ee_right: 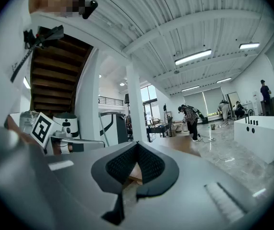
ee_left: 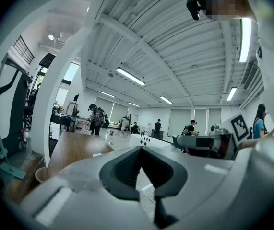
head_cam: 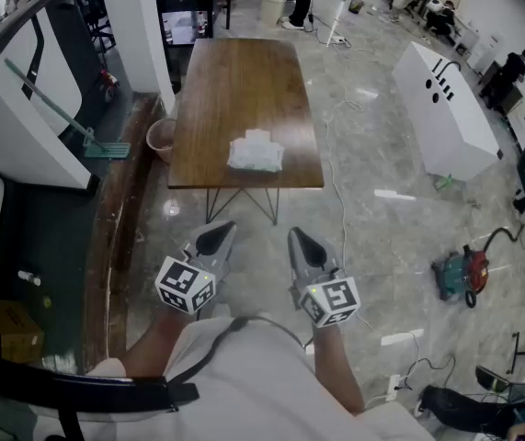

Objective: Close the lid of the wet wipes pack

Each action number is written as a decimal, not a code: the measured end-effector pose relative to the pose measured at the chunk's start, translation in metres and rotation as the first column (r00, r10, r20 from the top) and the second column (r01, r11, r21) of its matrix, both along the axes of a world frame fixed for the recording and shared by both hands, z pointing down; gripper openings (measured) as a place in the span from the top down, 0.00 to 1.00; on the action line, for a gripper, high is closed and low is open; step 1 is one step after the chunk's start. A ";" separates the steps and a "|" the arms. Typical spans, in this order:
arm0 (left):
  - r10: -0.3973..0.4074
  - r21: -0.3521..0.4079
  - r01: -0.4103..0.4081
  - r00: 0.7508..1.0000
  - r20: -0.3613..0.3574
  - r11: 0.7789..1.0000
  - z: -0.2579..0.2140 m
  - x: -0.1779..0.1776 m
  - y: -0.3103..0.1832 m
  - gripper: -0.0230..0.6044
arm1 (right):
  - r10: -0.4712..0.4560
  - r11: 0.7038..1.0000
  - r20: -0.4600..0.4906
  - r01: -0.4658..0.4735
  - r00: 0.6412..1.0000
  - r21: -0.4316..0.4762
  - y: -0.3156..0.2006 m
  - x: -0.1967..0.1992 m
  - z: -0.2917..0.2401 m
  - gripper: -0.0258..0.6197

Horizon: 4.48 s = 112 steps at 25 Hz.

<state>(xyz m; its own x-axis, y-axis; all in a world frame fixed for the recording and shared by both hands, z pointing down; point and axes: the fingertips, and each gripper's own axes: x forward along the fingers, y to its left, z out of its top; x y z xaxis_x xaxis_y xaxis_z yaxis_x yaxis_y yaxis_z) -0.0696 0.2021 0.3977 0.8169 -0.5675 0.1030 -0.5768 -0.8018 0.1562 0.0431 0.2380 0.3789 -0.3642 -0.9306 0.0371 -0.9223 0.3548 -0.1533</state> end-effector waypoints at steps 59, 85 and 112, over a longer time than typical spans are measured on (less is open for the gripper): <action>0.027 -0.018 -0.027 0.999 -0.023 0.999 0.017 -0.082 -0.060 0.96 | 0.066 0.997 0.019 -0.065 0.998 -0.039 -0.059 -0.055 0.018 0.95; -0.132 -0.044 0.133 0.991 0.019 0.990 0.018 0.019 -0.239 0.96 | -0.175 0.980 0.033 0.177 0.984 -0.087 -0.268 0.031 0.032 0.95; -0.270 -0.091 0.273 0.962 0.048 0.958 0.043 0.059 -0.338 0.96 | -0.344 0.924 0.062 0.350 0.937 -0.152 -0.375 0.077 0.069 0.95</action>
<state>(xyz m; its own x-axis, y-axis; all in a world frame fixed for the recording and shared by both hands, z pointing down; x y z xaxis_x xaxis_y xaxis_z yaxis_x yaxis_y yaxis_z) -0.0104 -0.1354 0.4402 0.6286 -0.7534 0.1930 -0.7769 -0.5967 0.2010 0.1197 -0.1366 0.4477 -0.6668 -0.7289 0.1553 -0.7392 0.6204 -0.2622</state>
